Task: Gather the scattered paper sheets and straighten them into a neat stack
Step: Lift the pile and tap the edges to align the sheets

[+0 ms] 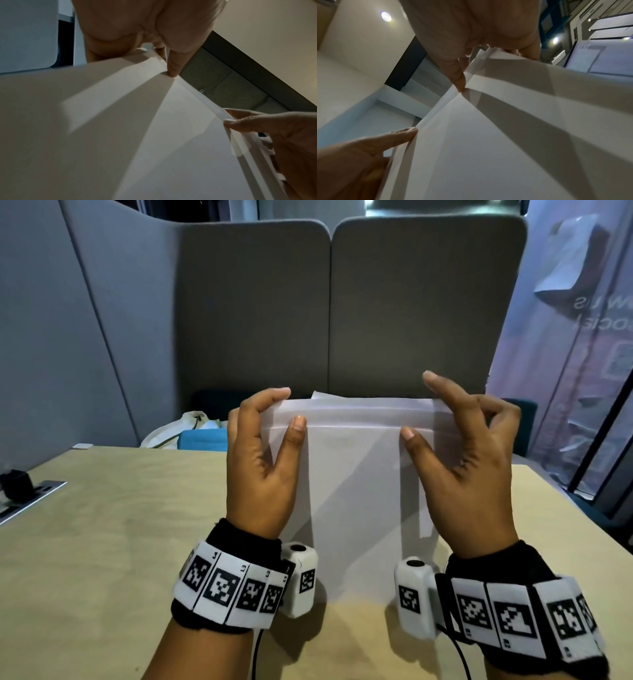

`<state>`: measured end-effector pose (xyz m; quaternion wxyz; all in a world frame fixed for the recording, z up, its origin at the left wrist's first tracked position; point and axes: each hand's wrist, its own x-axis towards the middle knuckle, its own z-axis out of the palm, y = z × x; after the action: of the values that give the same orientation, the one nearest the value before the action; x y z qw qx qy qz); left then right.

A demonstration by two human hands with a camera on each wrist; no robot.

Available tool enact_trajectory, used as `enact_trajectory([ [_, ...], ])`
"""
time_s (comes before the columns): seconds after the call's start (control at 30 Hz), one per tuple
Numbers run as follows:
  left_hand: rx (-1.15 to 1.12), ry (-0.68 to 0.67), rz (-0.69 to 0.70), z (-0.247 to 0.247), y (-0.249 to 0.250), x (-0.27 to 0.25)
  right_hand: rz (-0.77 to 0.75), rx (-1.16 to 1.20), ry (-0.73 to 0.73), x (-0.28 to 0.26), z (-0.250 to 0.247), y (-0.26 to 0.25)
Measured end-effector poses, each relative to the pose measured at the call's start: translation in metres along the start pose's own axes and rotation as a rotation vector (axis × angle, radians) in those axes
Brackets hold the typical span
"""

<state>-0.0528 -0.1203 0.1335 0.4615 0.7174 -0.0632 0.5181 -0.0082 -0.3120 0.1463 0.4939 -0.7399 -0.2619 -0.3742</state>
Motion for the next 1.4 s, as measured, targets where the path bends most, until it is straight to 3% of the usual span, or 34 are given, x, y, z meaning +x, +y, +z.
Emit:
enact_trajectory([
  [0.13, 0.003, 0.015, 0.009, -0.002, -0.001, -0.002, -0.029, -0.021, 0.019, -0.002, 0.000, 0.006],
  [0.33, -0.156, -0.064, -0.089, -0.003, 0.001, -0.002, -0.048, 0.067, 0.167, 0.005, 0.000, 0.003],
  [0.43, -0.123, 0.007, -0.067, -0.007, 0.006, 0.000, -0.020, 0.199, 0.206, 0.005, -0.001, -0.004],
  [0.53, -0.147, 0.105, -0.053, -0.009, 0.012, 0.000, 0.105, 0.382, 0.121, 0.002, -0.007, 0.001],
  [0.7, -0.255, 0.159, -0.085, -0.014, 0.017, 0.003, 0.503, 0.489, -0.251, -0.022, -0.006, 0.033],
  [0.8, -0.392, 0.119, -0.168, -0.015, 0.014, 0.003, 0.606, 0.575, -0.253, -0.037, -0.001, 0.042],
  [0.87, -0.438, 0.048, -0.288, -0.015, 0.000, 0.000, 0.611, 0.608, -0.180, -0.038, -0.002, 0.045],
  [0.97, -0.417, -0.187, -0.521, -0.014, -0.021, -0.019, 0.570, 0.621, -0.090, -0.034, -0.003, 0.044],
  [1.03, -0.371, -0.256, -0.590, -0.009, -0.031, -0.038, 0.516, 0.583, -0.035, -0.034, 0.000, 0.038],
  [1.2, -0.254, 0.017, -0.488, 0.006, -0.032, -0.054, 0.382, 0.444, -0.021, -0.050, 0.014, 0.018],
  [1.4, -0.190, 0.033, -0.441, -0.003, -0.032, -0.059, 0.424, 0.470, -0.022, -0.060, 0.015, 0.018],
])
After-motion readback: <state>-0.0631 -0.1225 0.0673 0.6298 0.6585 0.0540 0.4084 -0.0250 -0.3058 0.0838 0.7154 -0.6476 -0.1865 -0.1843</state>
